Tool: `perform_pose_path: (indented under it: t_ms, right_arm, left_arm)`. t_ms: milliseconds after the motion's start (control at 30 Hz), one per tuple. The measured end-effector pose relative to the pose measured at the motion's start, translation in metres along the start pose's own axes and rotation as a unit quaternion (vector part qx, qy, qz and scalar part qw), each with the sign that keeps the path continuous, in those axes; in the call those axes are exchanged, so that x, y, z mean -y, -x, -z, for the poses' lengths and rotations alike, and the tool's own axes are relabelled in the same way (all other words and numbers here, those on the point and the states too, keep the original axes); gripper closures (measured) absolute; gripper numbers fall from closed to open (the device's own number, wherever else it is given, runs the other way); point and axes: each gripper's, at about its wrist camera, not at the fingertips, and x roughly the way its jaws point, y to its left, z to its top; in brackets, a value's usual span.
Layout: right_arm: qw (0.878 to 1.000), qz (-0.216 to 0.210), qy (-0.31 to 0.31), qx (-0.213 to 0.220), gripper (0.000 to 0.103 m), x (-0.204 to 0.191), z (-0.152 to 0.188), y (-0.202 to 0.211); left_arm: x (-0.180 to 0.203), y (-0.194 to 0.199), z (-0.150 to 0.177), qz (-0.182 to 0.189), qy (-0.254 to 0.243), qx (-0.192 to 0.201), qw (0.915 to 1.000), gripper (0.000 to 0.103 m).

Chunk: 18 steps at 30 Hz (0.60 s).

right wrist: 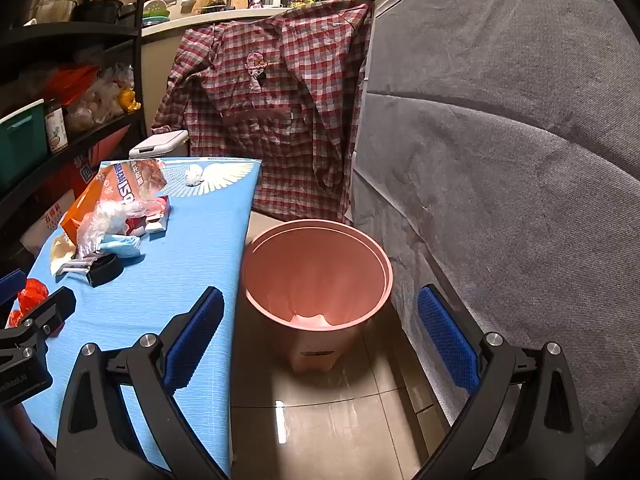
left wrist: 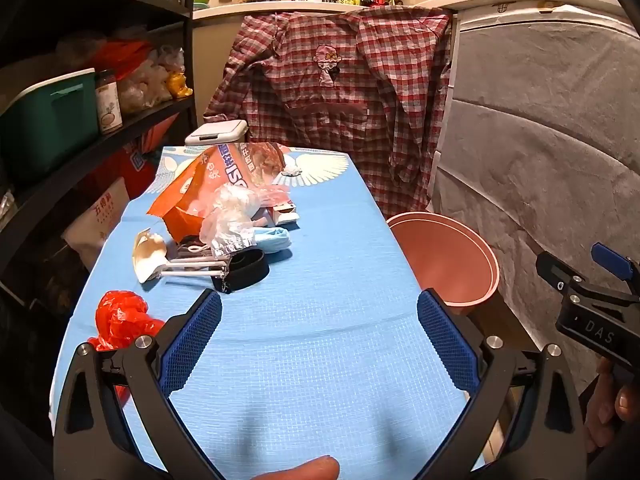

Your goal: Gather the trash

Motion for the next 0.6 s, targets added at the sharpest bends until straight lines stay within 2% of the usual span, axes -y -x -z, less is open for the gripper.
perform_pose_path:
  t_ms: [600]
  right_arm:
    - [1.0, 0.0, 0.0, 0.001, 0.007, -0.0014, 0.0009, 0.001]
  left_arm:
    - [-0.0011, 0.0001, -0.0004, 0.001, 0.002, -0.004, 1.0, 0.008]
